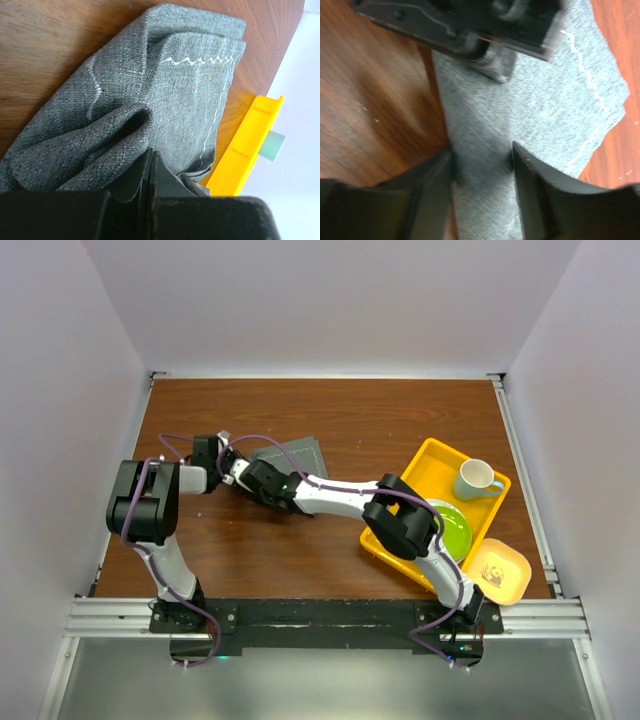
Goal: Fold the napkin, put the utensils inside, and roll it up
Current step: Roll the napkin with the utensil
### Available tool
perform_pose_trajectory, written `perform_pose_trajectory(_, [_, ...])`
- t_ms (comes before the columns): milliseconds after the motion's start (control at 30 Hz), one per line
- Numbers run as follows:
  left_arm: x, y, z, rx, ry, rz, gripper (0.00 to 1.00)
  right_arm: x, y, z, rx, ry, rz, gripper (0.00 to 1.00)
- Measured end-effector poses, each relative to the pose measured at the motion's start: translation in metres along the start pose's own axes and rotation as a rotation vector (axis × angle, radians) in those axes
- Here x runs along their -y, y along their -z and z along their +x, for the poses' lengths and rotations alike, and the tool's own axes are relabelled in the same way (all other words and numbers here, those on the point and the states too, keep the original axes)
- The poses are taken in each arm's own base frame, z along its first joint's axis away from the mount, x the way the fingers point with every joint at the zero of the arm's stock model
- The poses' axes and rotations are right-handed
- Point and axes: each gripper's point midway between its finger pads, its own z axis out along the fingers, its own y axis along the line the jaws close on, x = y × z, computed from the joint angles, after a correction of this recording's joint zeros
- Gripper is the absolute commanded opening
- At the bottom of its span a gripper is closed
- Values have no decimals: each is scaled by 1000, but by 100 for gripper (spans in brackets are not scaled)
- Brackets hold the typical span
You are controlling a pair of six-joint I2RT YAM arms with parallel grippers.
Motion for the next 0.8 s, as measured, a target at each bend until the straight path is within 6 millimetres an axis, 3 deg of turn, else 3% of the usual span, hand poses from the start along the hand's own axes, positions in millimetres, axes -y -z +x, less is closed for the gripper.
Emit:
perform_pose_trajectory(100, [0, 0, 0, -4, -4, -3, 2, -5, -2, 1, -3, 6, -11, 20])
perform_pose_trajectory(133, [0, 1, -1, -6, -7, -6, 7, -6, -2, 0, -5, 6, -12, 13])
perform_pose_trajectory(233, [3, 2, -5, -14, -35, -23, 20, -5, -2, -3, 2, -11, -29, 3])
perform_pose_trajectory(367, [7, 12, -15, -11, -59, -38, 27, -6, -2, -12, 12, -94, -123, 0])
perform_pose_trajectory(500, [13, 41, -37, 60, -59, -32, 29, -10, -4, -16, 4, -241, -297, 0])
perform_pose_trajectory(633, [34, 67, -56, 146, -113, -1, 30, -12, -6, -17, 0, -422, -513, 0])
perform_pose_trajectory(800, [60, 78, -56, 176, -180, 70, 29, -13, -6, -9, -21, -729, -836, 1])
